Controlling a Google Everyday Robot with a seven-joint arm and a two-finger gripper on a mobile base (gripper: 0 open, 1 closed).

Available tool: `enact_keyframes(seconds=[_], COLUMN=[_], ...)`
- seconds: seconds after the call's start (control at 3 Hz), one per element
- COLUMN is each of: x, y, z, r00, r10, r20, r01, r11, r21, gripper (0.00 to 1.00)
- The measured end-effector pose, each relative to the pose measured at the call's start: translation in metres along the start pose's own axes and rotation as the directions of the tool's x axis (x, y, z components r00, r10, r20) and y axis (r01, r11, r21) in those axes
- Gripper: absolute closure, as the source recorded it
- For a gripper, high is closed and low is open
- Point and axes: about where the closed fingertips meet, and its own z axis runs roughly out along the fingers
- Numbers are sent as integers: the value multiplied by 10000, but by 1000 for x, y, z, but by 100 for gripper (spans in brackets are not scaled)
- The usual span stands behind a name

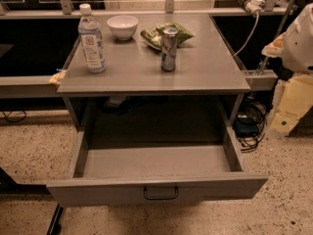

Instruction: Place redbull can into top drawer

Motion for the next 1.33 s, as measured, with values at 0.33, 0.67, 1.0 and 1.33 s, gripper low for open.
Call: enact_keyframes(seconds=[0.33,0.67,1.0,1.33], x=[-3,-9,-20,-37], y=[-7,-30,-67,-110], z=[1,9,23,36], r00=[10000,9993,9967,9872], r10=[-6,88,91,-68], r20=[84,360,802,1591], r01=[4,-101,-146,-84], r11=[9999,9992,9976,9954], r21=[156,380,679,952], gripper=[0,0,0,0])
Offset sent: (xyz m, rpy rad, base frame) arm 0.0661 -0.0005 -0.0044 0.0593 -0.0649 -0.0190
